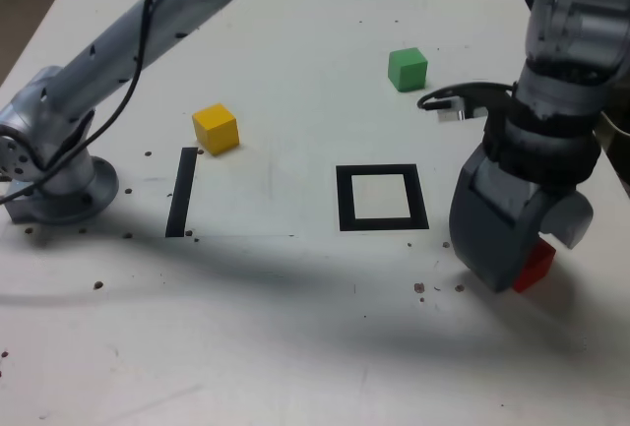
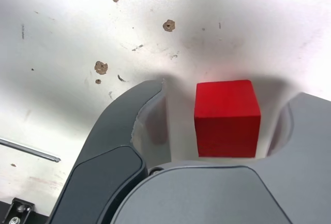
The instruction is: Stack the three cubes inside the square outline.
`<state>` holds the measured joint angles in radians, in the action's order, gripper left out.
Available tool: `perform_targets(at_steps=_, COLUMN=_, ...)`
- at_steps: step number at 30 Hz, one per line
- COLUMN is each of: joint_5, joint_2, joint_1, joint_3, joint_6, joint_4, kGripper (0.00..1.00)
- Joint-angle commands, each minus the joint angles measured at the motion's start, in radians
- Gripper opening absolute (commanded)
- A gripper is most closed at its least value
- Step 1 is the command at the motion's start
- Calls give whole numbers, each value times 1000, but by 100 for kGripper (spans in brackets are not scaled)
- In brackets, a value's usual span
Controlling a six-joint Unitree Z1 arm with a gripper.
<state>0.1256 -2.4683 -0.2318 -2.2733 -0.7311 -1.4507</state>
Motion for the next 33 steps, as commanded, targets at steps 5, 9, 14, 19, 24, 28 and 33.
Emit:
perform_targets(at_steps=5, joint_5=-8, joint_2=-20, joint_1=2, joint_3=-8, joint_6=-2, joint_4=16, kGripper=63)
perform_targets(at_steps=9, joint_5=-16, joint_2=-20, joint_1=2, joint_3=-6, joint_6=-3, joint_4=16, kGripper=60)
perform_targets(at_steps=14, joint_5=-20, joint_2=-8, joint_1=2, joint_3=0, joint_6=-4, joint_4=15, kGripper=52)
perform_targets(at_steps=19, joint_5=-27, joint_2=11, joint_1=2, joint_3=15, joint_6=-3, joint_4=15, kGripper=47)
perform_targets(at_steps=24, joint_5=-41, joint_2=57, joint_1=2, joint_3=61, joint_6=10, joint_4=19, kGripper=39)
perform_targets(at_steps=28, joint_5=-47, joint_2=120, joint_1=4, joint_3=118, joint_6=46, joint_4=33, kGripper=37)
perform_targets(at_steps=33, joint_5=-43, joint_2=202, joint_1=5, joint_3=225, joint_6=95, joint_4=70, kGripper=34)
